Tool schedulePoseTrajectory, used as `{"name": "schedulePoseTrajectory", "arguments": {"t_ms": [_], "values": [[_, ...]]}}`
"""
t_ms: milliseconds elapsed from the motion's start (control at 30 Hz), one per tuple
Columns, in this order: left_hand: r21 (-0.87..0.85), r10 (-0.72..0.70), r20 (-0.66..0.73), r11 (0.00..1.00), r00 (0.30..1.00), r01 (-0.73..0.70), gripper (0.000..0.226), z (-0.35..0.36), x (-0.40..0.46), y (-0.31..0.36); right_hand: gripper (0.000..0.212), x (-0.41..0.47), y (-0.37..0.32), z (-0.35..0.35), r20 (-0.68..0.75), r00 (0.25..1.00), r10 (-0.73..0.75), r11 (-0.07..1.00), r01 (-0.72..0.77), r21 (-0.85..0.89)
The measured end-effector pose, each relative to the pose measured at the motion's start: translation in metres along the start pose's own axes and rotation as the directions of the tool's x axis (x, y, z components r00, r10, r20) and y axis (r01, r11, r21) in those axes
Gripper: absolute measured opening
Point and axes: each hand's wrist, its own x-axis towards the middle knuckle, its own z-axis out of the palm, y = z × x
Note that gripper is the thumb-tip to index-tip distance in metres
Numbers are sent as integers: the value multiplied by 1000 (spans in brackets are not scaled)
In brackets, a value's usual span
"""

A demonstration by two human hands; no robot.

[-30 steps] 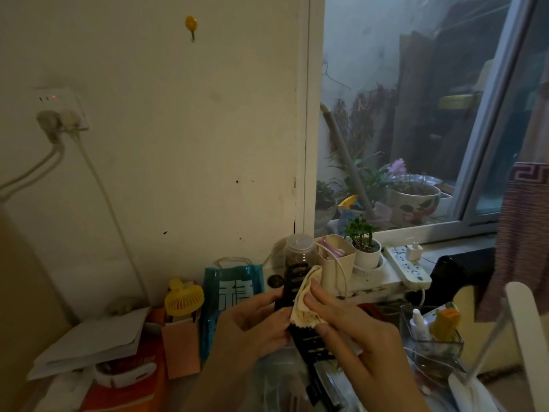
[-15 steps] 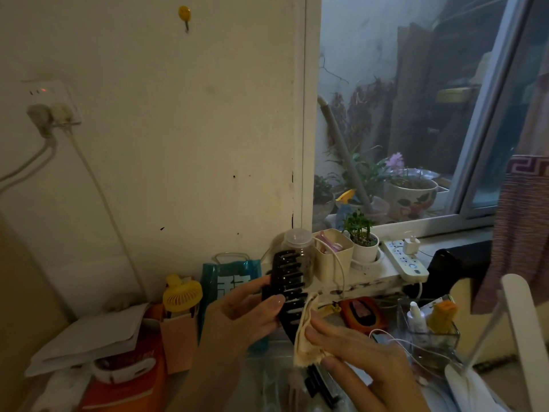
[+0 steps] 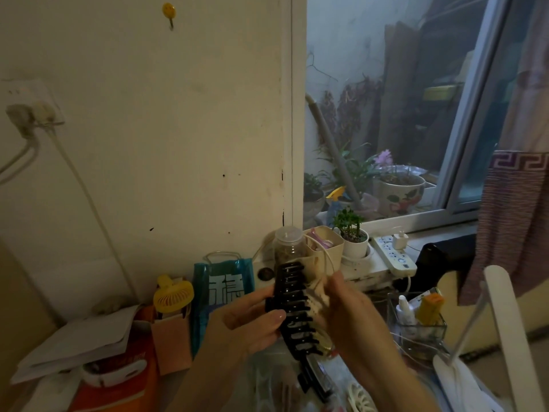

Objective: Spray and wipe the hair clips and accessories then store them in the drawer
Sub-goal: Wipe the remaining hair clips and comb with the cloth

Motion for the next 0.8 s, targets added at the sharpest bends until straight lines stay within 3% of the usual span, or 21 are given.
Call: {"name": "schedulePoseTrajectory", "arguments": {"t_ms": [100, 233, 400, 500, 800], "values": [[14, 5, 4, 1000, 1000, -5, 35, 0, -2, -1, 38, 4, 4, -1, 18, 999, 52, 990, -53, 127], [28, 6, -8, 1000, 1000, -6, 33, -1, -4, 1, 24, 4, 10, 0, 19, 999, 34, 986, -37, 165], [14, -10, -42, 1000, 999, 11, 57, -3, -1, -1, 20, -3, 16, -2, 39, 999, 4, 994, -8, 105], [18, 4, -77, 1000, 997, -3, 38, -1, 0, -4, 24, -5, 18, -4, 23, 1000, -7, 1000, 7, 31], [-38, 13, -108, 999, 994, -17, 30, 6, 4, -2, 25, -13, 19, -19, 24, 999, -21, 995, 23, -101]]}}
